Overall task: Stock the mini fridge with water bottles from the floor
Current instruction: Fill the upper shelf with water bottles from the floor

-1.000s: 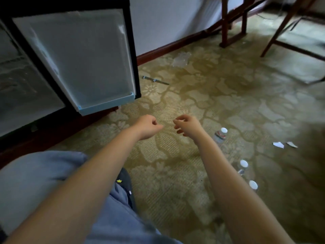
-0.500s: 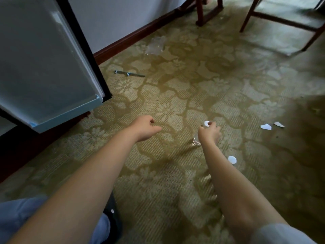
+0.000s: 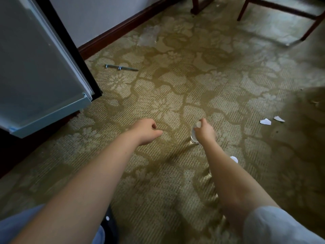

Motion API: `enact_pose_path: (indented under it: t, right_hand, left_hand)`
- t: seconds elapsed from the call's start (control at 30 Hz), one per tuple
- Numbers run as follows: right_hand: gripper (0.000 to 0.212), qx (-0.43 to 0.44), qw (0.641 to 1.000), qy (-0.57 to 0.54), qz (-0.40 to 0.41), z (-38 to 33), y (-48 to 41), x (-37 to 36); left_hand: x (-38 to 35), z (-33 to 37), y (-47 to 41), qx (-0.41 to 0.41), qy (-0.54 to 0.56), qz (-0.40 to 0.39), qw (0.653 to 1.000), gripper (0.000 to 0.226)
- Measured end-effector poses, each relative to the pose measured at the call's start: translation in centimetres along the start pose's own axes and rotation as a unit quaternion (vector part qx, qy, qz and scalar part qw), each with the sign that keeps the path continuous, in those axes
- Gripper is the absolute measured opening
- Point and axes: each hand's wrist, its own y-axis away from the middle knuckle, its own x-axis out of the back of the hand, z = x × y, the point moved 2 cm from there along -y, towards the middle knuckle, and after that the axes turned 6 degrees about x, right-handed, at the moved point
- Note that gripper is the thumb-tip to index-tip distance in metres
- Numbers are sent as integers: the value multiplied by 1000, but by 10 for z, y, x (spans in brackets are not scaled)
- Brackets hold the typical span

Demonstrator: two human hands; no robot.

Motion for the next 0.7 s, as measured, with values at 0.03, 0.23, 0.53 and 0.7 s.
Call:
enact_pose_path:
  t: [0.03, 0.23, 0.53, 0.7]
  right_hand:
    - [29, 6, 1000, 6, 0, 1, 2, -1]
    - [29, -4, 990, -136, 44, -9, 22, 0]
    - [16, 171, 870, -460, -52, -95, 82, 49]
    - [16, 280, 850, -412, -170, -152, 132, 75]
  left_hand:
    - [0, 0, 1, -1, -2, 0, 1000, 45]
    - [3, -3, 14, -5, 15, 2, 1000, 46]
    - [20, -21, 48, -6, 72, 42, 997, 76]
    - [19, -35, 68, -11, 166, 48, 985, 106]
